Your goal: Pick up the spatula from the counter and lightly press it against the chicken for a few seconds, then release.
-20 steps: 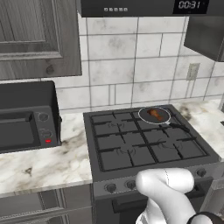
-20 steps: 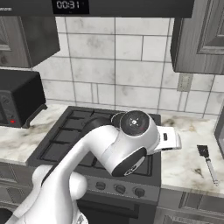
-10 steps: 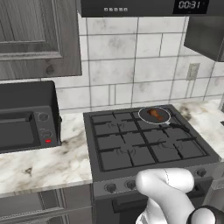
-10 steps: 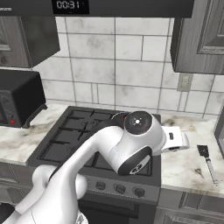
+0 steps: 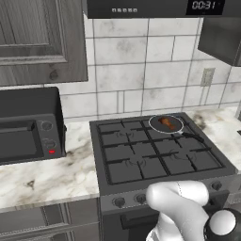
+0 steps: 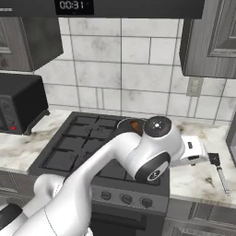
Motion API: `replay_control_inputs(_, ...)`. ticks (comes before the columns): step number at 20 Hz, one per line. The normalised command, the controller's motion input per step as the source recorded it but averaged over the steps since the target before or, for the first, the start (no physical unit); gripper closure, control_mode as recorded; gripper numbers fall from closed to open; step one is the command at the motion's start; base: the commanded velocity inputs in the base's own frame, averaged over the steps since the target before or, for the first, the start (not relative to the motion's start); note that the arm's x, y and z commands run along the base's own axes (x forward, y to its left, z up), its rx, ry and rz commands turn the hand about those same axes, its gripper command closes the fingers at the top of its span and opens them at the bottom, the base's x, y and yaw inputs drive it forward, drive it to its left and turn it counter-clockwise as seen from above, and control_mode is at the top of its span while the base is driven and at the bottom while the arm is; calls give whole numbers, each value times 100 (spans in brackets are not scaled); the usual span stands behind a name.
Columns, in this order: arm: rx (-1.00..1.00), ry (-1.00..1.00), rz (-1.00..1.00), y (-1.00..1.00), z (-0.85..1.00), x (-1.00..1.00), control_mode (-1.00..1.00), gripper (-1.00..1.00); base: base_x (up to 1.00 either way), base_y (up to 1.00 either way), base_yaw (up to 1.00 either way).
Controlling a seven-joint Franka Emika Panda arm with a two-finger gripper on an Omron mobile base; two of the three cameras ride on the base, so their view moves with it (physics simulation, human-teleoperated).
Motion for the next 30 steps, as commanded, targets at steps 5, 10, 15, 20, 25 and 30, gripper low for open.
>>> replay_control_inputs(5,3,6,0,-24,-14,0,-100,-100,0,0,0)
replay_control_inputs(10,9,1,0,-25,-13,0,-100,-100,0,0,0)
replay_control_inputs(15,11,0,0,-22,-15,0,-100,-100,0,0,0)
replay_control_inputs(20,9,0,0,-24,-6,0,-100,-100,0,0,0)
replay_control_inputs(25,6,0,0,-22,-3,0,-100,-100,0,0,0)
replay_control_inputs(30,1,-3,0,-9,-11,6,-100,-100,0,0,0)
